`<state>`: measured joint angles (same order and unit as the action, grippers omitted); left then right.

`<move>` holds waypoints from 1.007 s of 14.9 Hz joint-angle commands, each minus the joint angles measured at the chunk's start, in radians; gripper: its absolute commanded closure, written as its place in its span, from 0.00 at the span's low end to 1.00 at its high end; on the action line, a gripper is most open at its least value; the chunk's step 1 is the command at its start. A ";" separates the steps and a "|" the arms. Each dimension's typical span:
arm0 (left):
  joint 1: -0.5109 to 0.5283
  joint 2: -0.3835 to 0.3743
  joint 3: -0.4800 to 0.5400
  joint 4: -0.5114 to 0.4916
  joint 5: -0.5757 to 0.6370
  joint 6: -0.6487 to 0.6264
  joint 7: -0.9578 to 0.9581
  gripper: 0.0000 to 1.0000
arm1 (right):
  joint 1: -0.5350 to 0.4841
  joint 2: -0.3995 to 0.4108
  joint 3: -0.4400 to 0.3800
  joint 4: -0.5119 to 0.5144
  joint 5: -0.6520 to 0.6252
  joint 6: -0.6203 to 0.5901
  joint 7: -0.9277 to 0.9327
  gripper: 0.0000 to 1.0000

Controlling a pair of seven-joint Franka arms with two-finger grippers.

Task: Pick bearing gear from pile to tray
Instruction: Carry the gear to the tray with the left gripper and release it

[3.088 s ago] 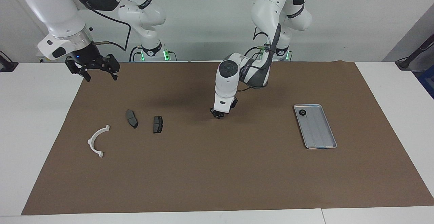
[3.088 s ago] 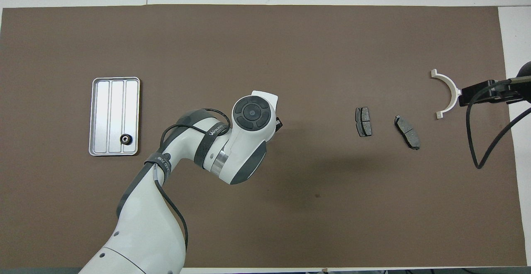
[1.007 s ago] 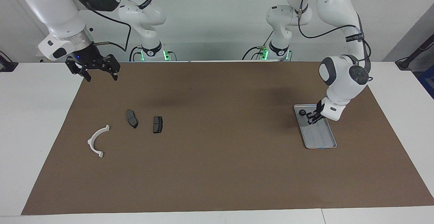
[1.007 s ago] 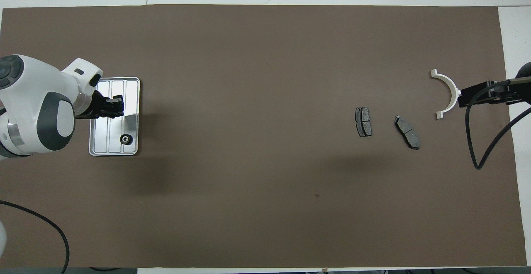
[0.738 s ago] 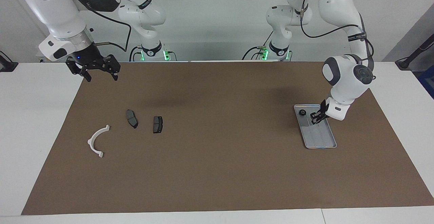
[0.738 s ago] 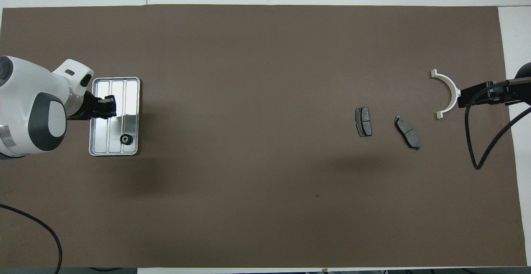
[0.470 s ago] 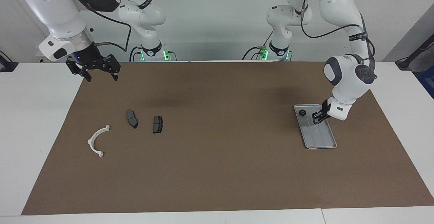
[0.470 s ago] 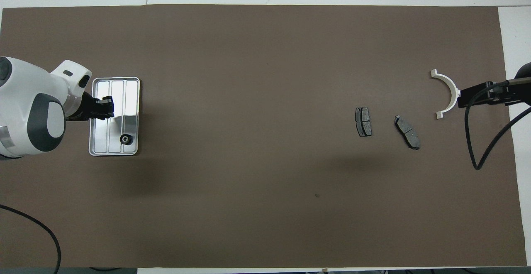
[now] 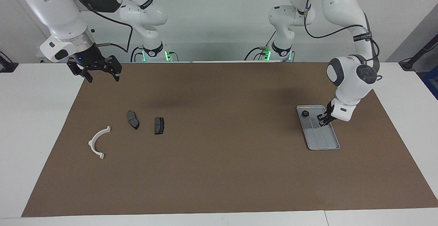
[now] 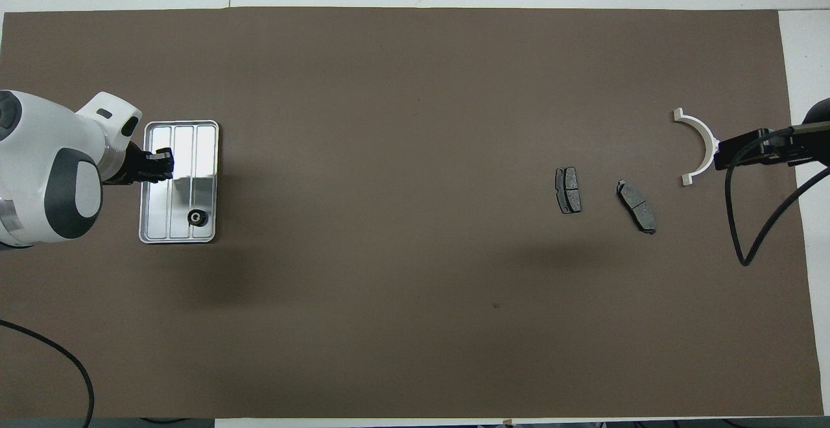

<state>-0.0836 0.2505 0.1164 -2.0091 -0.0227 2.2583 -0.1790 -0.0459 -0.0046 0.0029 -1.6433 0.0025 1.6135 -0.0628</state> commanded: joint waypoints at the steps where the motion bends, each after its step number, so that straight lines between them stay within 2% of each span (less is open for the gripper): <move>1: 0.011 -0.010 -0.003 -0.034 0.021 0.037 -0.017 1.00 | -0.012 -0.026 0.012 -0.033 -0.010 0.026 0.018 0.00; 5: 0.012 0.015 -0.003 -0.034 0.020 0.046 -0.019 1.00 | -0.012 -0.026 0.012 -0.035 -0.012 0.026 0.018 0.00; 15: 0.022 0.023 -0.004 -0.050 -0.014 0.057 -0.020 1.00 | -0.012 -0.032 0.012 -0.038 -0.010 0.028 0.017 0.00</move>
<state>-0.0701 0.2762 0.1183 -2.0390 -0.0264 2.2848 -0.1891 -0.0459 -0.0074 0.0029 -1.6453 0.0025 1.6141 -0.0628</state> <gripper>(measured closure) 0.762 0.000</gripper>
